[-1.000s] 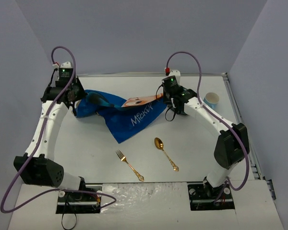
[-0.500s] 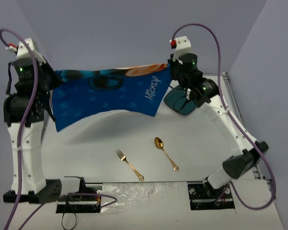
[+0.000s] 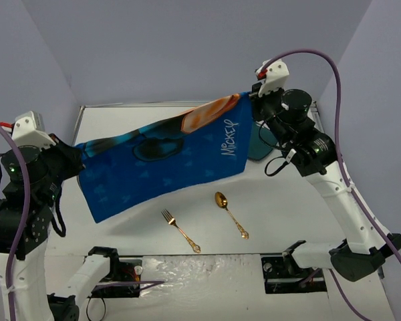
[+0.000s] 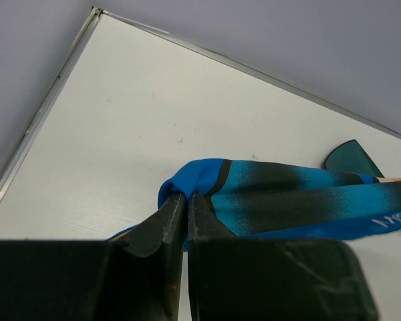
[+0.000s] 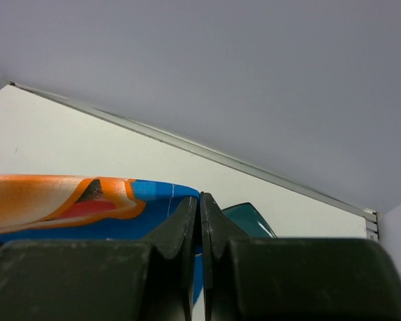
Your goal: Set the dinner table for one person
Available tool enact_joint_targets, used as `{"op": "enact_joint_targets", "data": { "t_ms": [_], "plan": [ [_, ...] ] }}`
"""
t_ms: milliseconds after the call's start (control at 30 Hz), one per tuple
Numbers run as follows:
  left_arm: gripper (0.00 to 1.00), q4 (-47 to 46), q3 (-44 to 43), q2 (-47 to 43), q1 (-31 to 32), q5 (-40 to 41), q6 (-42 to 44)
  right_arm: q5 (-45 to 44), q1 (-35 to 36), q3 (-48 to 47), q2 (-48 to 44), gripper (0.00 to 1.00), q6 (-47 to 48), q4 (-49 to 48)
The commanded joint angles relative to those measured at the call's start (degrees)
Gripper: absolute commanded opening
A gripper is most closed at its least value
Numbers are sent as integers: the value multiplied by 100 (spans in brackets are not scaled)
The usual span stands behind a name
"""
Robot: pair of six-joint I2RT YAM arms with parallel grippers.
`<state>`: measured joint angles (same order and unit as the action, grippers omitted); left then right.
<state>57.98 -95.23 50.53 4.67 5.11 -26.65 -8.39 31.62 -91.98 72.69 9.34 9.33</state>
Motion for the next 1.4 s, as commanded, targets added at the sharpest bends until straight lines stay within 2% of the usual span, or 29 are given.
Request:
{"op": "enact_joint_targets", "data": {
  "t_ms": [0, 233, 367, 700, 833, 1133, 1233, 1267, 1300, 1367],
  "plan": [
    [0, -308, 528, 281, -55, 943, 39, -278, -121, -65, 446, 0, 127, -764],
    [0, -1583, 2356, 1061, -130, 1461, -611, 130, -238, 248, 1907, 0, -140, -1789],
    [0, -2454, 2948, 1576, -244, 1693, -838, 245, -252, 217, 2766, 0, -155, -2266],
    [0, -3128, 2919, 2091, -424, 1764, -636, 537, -252, -654, 3865, 0, -219, -2397],
    [0, -3407, 2977, 2337, -686, 1713, -515, 620, -245, -1203, 4365, 0, -222, -2391],
    [0, -3889, 2688, 3446, -1259, 1447, -543, 593, -261, -2416, 5620, 0, -161, -2382],
    [0, -4042, 2493, 3699, -1300, 1398, -409, 628, -252, -2833, 6010, 7, -164, -2400],
    [3, -4106, 2426, 3817, -1309, 1375, -366, 614, -252, -3030, 6178, 12, -205, -2393],
    [4, -4134, 2356, 3841, -1318, 1370, -330, 597, -245, -3071, 6284, 19, -227, -2399],
    [14, -4180, 2115, 4137, -1344, 1401, -163, 519, -256, -3286, 6467, 46, -305, -2394]
  ]
}}
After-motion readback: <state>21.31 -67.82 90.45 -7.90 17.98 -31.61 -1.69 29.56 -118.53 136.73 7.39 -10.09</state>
